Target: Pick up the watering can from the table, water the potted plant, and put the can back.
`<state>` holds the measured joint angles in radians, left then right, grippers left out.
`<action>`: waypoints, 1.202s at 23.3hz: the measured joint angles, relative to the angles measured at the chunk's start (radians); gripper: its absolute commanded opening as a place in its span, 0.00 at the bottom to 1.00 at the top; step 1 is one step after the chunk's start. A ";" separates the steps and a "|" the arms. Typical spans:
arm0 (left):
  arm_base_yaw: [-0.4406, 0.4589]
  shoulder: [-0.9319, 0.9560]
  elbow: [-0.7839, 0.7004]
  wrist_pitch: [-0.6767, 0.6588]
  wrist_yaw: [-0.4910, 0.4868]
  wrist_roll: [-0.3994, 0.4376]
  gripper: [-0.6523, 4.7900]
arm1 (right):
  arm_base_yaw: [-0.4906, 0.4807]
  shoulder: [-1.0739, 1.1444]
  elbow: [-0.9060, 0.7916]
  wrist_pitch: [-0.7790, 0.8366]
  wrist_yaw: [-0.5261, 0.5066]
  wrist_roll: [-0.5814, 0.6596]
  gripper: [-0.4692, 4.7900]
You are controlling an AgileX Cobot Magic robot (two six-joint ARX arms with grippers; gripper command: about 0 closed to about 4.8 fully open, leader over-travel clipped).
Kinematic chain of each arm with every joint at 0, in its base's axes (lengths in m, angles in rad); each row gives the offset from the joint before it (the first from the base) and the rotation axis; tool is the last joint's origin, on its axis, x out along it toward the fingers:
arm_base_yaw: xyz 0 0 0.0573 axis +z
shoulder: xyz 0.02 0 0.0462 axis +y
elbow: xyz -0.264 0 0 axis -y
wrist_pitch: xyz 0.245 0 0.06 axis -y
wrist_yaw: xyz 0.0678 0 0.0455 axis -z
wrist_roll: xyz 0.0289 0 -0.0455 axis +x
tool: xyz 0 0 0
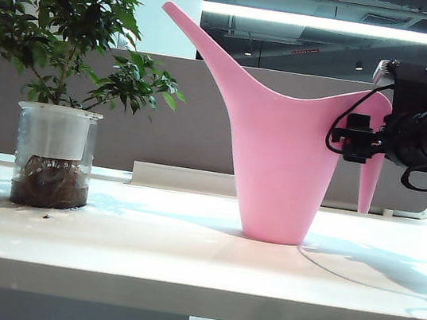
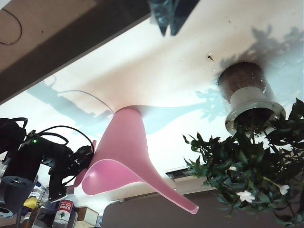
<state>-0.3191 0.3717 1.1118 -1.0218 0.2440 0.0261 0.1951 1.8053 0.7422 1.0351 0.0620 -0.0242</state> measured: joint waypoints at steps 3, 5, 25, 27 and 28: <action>0.000 0.000 0.000 0.000 0.000 0.000 0.11 | -0.001 -0.005 -0.001 -0.002 -0.021 0.002 0.90; 0.000 0.000 0.000 0.000 0.000 0.000 0.11 | -0.001 -0.037 -0.028 -0.003 -0.030 0.002 0.90; 0.000 0.000 0.000 0.000 0.000 0.000 0.11 | 0.003 -0.930 -0.569 -0.332 -0.044 0.002 0.08; 0.000 0.000 0.000 0.000 0.000 0.000 0.11 | 0.003 -1.033 -0.607 -0.416 -0.044 0.002 0.08; 0.000 0.000 0.000 0.000 0.000 0.000 0.11 | 0.003 -1.096 -0.635 -0.460 -0.043 0.002 0.08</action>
<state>-0.3191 0.3714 1.1118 -1.0218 0.2440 0.0261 0.1986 0.7090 0.1074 0.5751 0.0185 -0.0223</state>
